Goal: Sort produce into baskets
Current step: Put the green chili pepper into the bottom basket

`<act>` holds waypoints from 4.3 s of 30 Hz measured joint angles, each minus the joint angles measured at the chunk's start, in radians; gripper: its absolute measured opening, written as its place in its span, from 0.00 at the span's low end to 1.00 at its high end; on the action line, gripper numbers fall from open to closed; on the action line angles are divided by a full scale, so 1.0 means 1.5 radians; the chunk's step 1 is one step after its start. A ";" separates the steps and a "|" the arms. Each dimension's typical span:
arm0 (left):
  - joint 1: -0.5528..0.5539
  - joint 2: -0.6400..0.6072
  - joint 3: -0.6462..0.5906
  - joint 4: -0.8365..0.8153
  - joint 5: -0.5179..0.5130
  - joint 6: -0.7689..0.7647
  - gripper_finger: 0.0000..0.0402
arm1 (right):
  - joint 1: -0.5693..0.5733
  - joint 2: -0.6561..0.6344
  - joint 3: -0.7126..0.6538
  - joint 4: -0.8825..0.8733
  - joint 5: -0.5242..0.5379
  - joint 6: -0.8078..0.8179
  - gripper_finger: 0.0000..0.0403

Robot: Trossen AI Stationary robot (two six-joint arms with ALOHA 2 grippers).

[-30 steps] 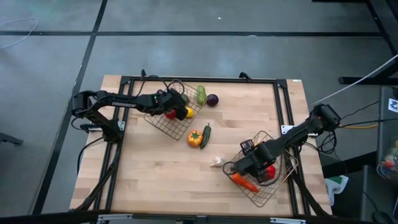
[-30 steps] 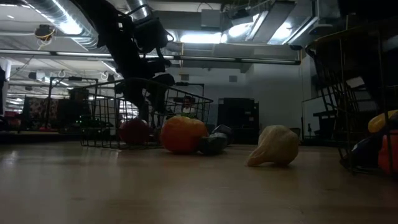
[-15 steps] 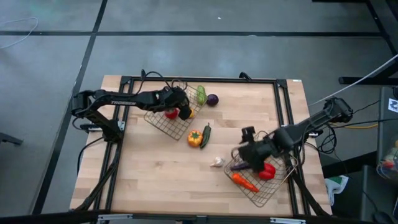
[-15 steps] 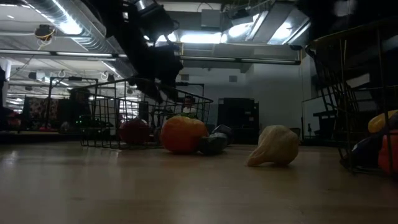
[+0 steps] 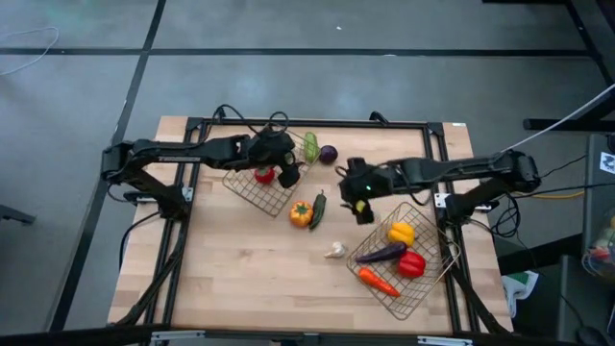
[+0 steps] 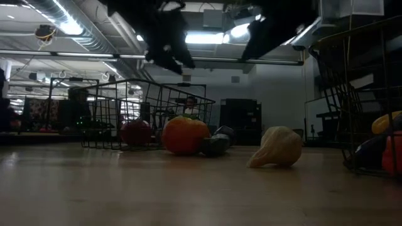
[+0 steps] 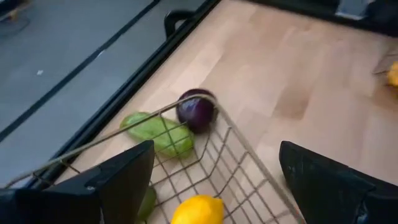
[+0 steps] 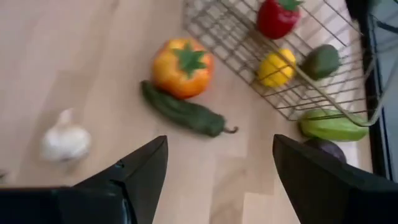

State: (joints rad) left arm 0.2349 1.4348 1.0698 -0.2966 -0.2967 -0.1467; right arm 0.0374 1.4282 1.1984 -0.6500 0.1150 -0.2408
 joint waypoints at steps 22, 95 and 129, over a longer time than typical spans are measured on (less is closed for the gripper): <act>-0.138 -0.120 0.000 -0.137 -0.001 -0.077 0.85 | -0.094 0.205 0.000 0.106 -0.088 -0.164 0.71; -0.197 -0.119 -0.002 -0.145 -0.002 -0.160 0.85 | -0.095 0.314 -0.001 0.073 -0.172 -0.224 0.45; -0.197 -0.119 -0.002 -0.146 -0.001 -0.166 0.85 | -0.095 0.267 -0.001 0.056 -0.264 -0.191 0.30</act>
State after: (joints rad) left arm -0.0605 1.2556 1.0668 -0.5152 -0.2985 -0.3950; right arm -0.1043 1.8289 1.1976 -0.5654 -0.2814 -0.5274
